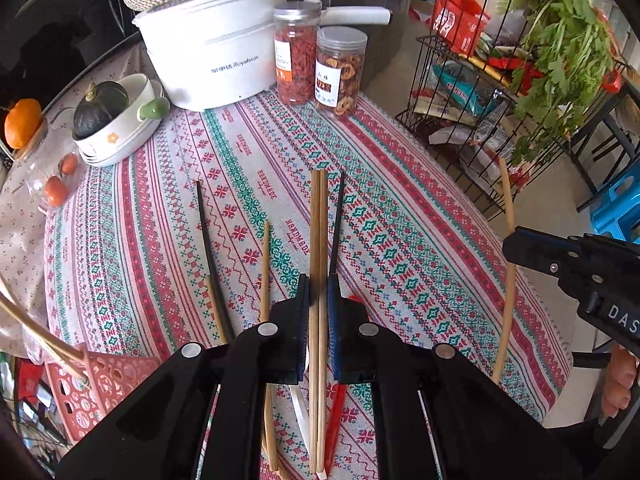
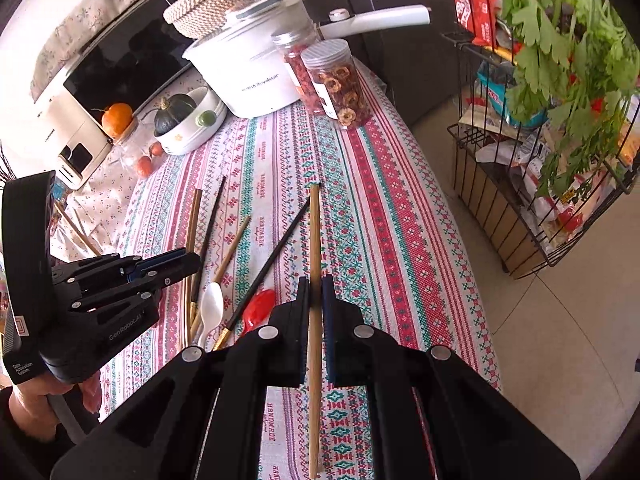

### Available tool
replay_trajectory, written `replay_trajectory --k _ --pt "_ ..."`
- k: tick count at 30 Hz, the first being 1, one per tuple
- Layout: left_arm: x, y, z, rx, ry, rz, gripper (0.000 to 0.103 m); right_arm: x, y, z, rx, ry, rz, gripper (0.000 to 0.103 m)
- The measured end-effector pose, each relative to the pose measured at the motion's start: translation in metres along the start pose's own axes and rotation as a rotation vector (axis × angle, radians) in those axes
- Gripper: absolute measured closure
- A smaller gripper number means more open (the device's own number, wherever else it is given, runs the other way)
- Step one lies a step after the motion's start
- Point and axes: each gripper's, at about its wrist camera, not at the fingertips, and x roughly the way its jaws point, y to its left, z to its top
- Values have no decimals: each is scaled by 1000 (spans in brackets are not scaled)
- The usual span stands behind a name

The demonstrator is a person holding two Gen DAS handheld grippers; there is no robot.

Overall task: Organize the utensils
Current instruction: 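Carry the chopsticks up into the pink basket and open both tools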

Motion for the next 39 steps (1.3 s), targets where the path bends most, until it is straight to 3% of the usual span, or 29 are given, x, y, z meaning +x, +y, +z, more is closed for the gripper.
replay_trajectory --k 16,24,29,32,39 --pt "-169 49 -62 -113 -474 -47 95 -78 96 -9 -201 -234 70 97" --pt "-228 89 -82 -182 -717 66 95 -88 140 -10 -266 -262 121 97" --pt "-224 110 -94 -204 -851 157 95 -78 162 -6 -264 -262 147 97" --pt "-207 119 -98 -195 -859 242 95 -68 174 -6 -266 -249 154 97" --pt "-170 147 -98 -238 -814 266 95 -53 194 -7 -272 -236 164 97"
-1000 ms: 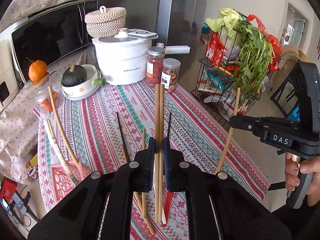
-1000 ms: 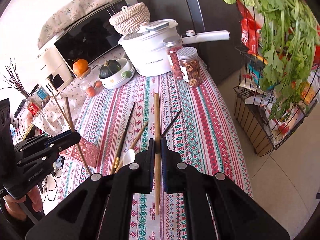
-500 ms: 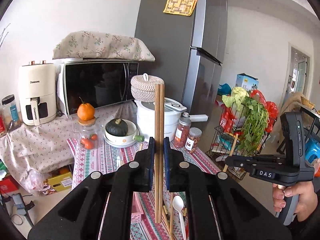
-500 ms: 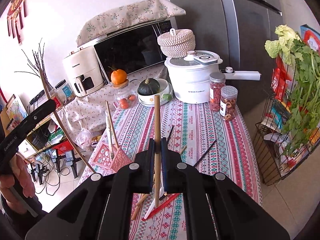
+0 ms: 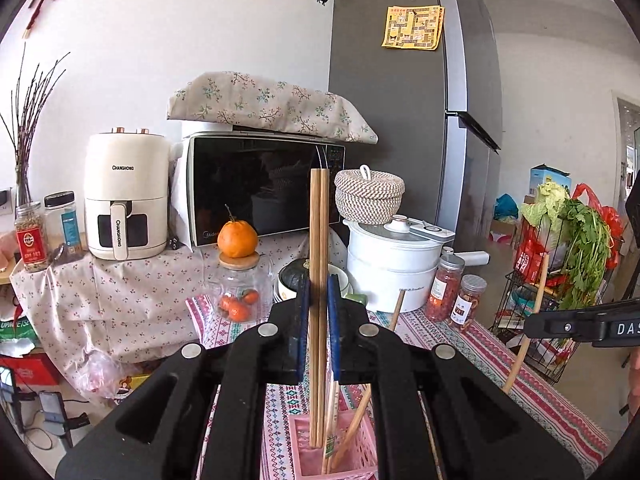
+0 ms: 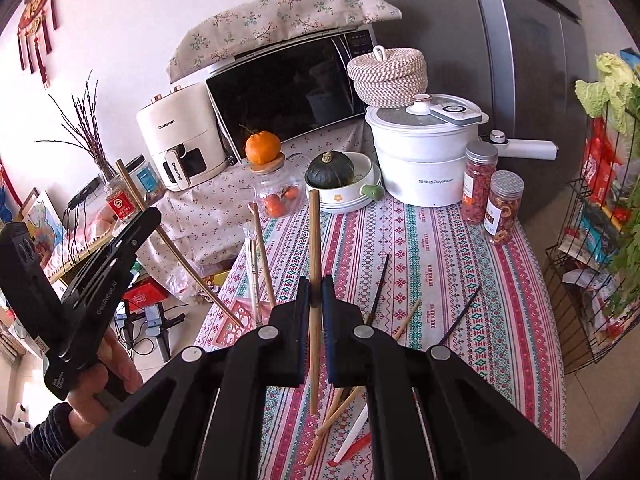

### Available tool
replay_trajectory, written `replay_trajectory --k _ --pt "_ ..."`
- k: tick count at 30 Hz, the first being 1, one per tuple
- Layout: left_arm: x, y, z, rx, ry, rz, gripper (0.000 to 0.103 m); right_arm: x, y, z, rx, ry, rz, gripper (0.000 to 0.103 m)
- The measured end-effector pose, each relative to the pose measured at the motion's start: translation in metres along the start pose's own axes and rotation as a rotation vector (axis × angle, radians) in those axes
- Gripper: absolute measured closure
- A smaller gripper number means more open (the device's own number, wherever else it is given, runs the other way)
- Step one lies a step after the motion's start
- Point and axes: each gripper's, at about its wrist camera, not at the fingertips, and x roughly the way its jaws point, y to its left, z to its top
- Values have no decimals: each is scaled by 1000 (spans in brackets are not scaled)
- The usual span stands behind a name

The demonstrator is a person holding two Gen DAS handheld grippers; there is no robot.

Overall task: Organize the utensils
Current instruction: 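Carry the chopsticks up into the pink basket and open both tools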

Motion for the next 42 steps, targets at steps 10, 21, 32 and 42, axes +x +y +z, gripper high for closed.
replay_trajectory --k 10,21,32,42 --pt "35 8 -20 -19 157 9 93 4 10 1 -11 -4 20 97" --pt "19 23 -13 -148 391 61 11 -31 29 17 -25 -159 84 97" --pt "2 43 -41 -133 489 140 7 -8 52 23 -46 -252 105 97" --pt "5 49 -43 -139 515 140 7 49 70 6 -116 -156 42 96"
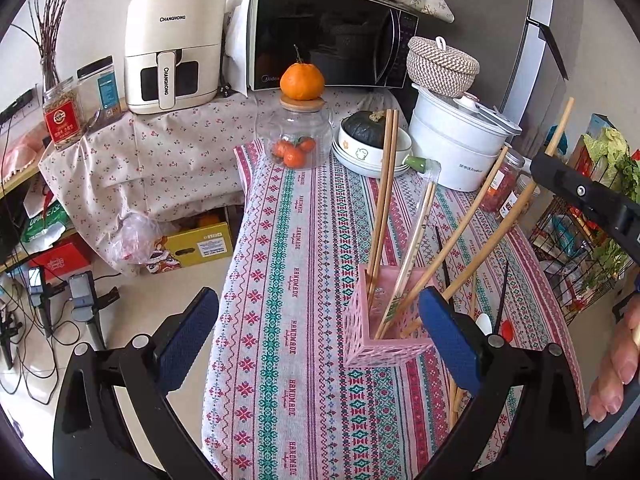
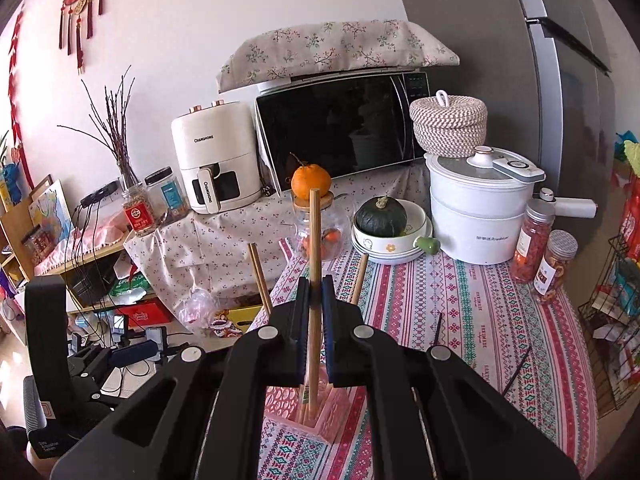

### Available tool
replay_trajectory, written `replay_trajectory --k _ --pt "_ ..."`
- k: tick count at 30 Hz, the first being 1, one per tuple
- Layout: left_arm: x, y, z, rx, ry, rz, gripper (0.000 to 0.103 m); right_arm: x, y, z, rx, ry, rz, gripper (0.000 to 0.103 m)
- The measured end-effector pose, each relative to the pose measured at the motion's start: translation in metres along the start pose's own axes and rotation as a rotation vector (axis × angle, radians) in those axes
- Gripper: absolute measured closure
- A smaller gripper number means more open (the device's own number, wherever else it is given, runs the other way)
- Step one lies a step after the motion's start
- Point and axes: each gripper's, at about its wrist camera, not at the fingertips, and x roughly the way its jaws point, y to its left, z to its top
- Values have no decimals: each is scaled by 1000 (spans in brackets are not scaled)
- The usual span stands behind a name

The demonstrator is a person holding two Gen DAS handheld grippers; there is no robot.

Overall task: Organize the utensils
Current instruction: 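Carry the chopsticks up into the pink basket and open both tools, then close the right tool on the red plastic spoon and lift it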

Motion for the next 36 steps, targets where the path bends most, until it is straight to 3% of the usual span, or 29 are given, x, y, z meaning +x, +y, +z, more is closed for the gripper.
replay_trajectory --k 4,7,12,14,15,23,29,36 --pt "0 -4 -1 27 -7 16 7 7 -9 -6 32 30 1 94" --pt "0 -6 -2 34 -6 18 7 0 -14 -4 55 14 20 64" --pt "-3 -11 -2 46 -15 13 7 -25 -22 3 66 -30 30 54" --pt "-4 -15 -3 52 -17 9 7 -33 -30 4 74 -39 19 34" --pt "-4 -16 -4 55 -17 5 7 -37 -34 5 78 -44 11 31" --pt "-2 -42 -14 93 23 -62 7 -58 -82 -11 100 10 -91 16" --pt "6 -74 -29 155 79 -125 7 -48 -129 -41 141 175 -210 14" --pt "18 -99 -40 216 125 -136 7 -9 -176 -91 182 405 -337 14"
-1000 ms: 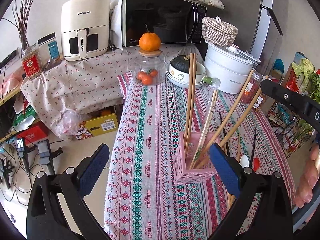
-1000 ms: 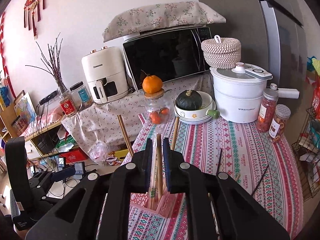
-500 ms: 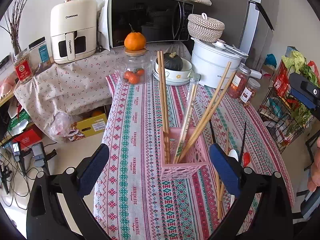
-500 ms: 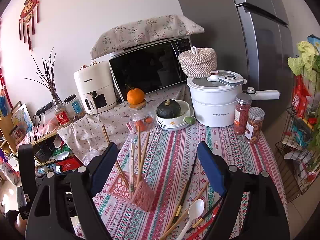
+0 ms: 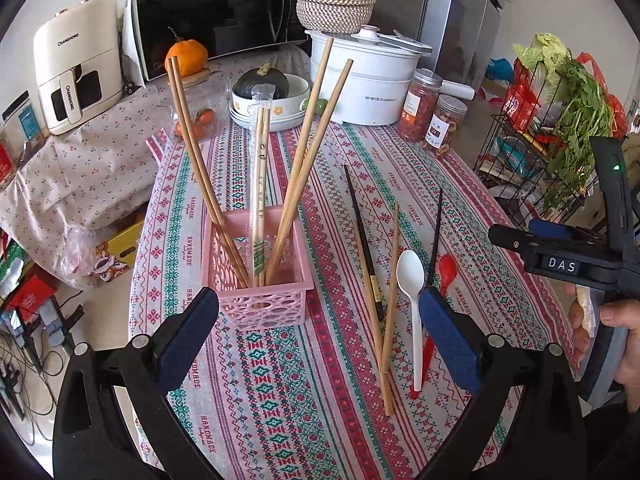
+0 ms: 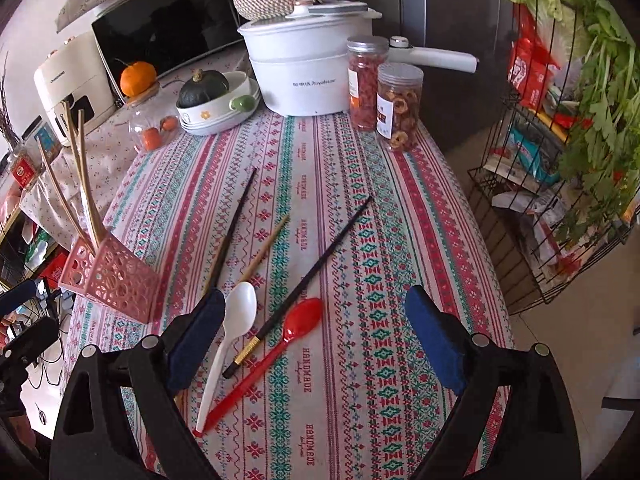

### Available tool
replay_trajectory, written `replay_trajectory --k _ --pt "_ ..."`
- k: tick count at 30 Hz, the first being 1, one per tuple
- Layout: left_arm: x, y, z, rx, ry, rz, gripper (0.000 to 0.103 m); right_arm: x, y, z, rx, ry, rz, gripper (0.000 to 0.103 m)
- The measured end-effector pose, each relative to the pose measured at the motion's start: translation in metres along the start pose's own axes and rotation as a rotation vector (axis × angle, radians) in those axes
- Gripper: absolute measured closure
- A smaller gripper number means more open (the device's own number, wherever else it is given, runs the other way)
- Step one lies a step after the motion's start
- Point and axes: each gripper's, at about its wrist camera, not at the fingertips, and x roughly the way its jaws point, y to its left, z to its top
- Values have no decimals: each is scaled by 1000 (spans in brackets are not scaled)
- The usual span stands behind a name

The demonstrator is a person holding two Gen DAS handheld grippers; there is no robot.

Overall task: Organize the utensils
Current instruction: 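Close the right tool on the red plastic spoon and lift it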

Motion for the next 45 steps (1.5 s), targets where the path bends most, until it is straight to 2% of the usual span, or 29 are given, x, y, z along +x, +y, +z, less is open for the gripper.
replay_trajectory --k 6,11,14,19,21,22,24,27,31,33,37,39,41,45 --pt "11 -3 -1 -7 47 -29 7 48 -10 -15 44 157 -19 15" --pt "14 -4 -2 -15 78 -75 7 75 -6 -16 53 239 -15 36" --pt "14 -6 -2 -9 89 -95 7 88 -4 -15 57 278 -16 43" --pt "15 -10 -3 15 99 -103 7 93 7 -11 30 277 -26 55" --pt "16 -12 -4 17 104 -110 8 94 14 -11 -3 278 -36 64" --pt "16 -12 -4 19 107 -114 8 94 17 -11 -13 281 -31 71" --pt "16 -14 -5 28 111 -118 9 93 20 -11 -15 300 -25 74" --pt "13 -19 -6 43 107 -116 10 91 21 -11 -26 313 -5 83" --pt "12 -36 -6 85 113 -128 14 74 9 -10 -5 290 34 100" --pt "17 -49 -5 115 136 -133 26 66 0 -10 3 278 46 100" --pt "39 -78 0 154 193 -130 37 52 -19 -13 23 267 67 100" --pt "59 -89 4 133 240 -128 42 45 -29 -14 35 259 75 100" --pt "81 -97 10 108 281 -111 44 38 -39 -15 50 249 86 100" --pt "121 -110 22 106 324 -29 45 28 -54 -15 78 232 115 100"
